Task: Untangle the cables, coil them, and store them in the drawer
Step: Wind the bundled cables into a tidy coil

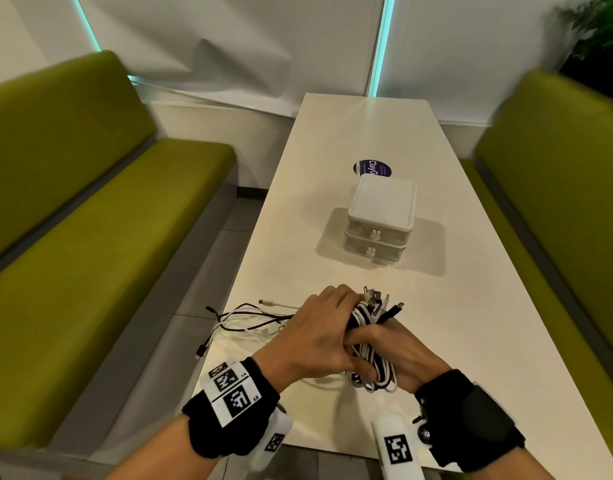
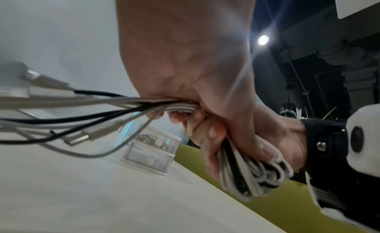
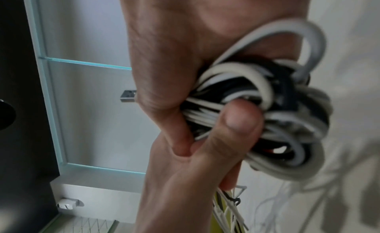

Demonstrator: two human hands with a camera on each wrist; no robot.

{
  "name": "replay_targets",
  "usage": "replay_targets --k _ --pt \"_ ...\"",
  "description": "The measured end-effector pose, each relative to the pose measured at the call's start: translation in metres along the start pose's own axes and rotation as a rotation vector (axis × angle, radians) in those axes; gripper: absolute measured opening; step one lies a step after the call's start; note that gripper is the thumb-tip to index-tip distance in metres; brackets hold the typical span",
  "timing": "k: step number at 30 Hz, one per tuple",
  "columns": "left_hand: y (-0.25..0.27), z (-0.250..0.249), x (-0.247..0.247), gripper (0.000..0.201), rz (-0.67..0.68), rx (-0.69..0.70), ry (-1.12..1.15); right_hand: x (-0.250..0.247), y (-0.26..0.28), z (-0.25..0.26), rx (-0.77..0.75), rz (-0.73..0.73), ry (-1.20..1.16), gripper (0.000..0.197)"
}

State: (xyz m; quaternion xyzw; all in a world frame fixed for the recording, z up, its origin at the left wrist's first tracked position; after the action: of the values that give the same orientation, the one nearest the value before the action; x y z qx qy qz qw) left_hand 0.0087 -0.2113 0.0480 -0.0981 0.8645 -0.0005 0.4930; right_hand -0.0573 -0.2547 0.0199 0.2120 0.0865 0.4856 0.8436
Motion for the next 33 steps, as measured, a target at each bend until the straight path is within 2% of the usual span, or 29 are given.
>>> replay_targets --k 4,6,8,10,11,13,14,15,16,18,19,21,24,29,33 --pt "-0.006 0.002 -0.003 0.096 -0.071 0.029 -0.077 -0.006 -0.006 0.004 0.006 -0.069 0.052 0.020" --pt "-0.007 0.003 -0.002 0.102 -0.087 0.036 -0.154 -0.006 -0.007 0.006 -0.022 -0.101 0.045 0.021" --pt "-0.004 0.004 -0.005 0.113 -0.120 0.010 -0.187 -0.002 -0.009 0.005 -0.058 -0.125 0.026 0.024" --pt "0.002 0.001 -0.016 0.112 -0.200 -0.030 -0.145 -0.002 -0.013 0.006 -0.082 -0.160 -0.024 0.029" --pt "0.009 -0.002 -0.023 0.102 -0.270 -0.040 -0.113 -0.003 -0.015 0.006 -0.083 -0.185 -0.046 0.031" --pt "0.031 -0.005 -0.035 0.066 -0.473 -0.024 0.011 -0.009 -0.017 0.006 -0.080 -0.239 -0.056 0.033" --pt "0.043 -0.003 -0.036 0.046 -0.542 -0.052 0.103 -0.011 -0.018 0.006 -0.076 -0.254 -0.063 0.034" --pt "0.053 0.001 -0.033 0.037 -0.559 -0.121 0.190 -0.011 -0.018 0.006 -0.066 -0.259 -0.086 0.036" --pt "0.059 0.010 -0.023 0.040 -0.513 -0.232 0.275 -0.011 -0.019 0.004 -0.052 -0.264 -0.119 0.036" --pt "0.061 0.023 0.007 0.066 -0.293 -0.442 0.416 -0.008 -0.020 0.003 -0.045 -0.280 -0.150 0.033" --pt "0.058 0.026 0.023 0.078 -0.172 -0.481 0.527 -0.006 -0.019 0.005 -0.053 -0.287 -0.152 0.028" --pt "0.047 0.026 0.042 0.073 -0.027 -0.457 0.776 0.000 -0.017 0.006 -0.060 -0.290 -0.146 0.015" --pt "0.031 0.030 0.043 0.072 -0.001 -0.443 0.913 0.004 -0.015 0.009 -0.079 -0.260 -0.116 0.010" --pt "0.015 0.019 0.031 0.041 0.092 -0.323 0.923 0.006 -0.013 0.002 -0.045 -0.226 -0.088 0.017" --pt "0.016 0.014 0.034 0.014 -0.019 -0.387 0.864 0.005 -0.013 0.006 -0.042 -0.129 -0.036 0.016"
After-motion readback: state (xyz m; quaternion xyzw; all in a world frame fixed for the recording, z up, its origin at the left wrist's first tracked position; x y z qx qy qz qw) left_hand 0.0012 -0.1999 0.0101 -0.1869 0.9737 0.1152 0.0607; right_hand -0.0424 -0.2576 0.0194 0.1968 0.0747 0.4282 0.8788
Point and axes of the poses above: each hand's wrist, its own y-axis away from the middle knuckle, its own x-axis out of the palm, z = x × y, the point moved 8 cm from there along -y, towards the middle knuckle, and after that the axes turned 3 degrees about y, right-handed, at the moved point
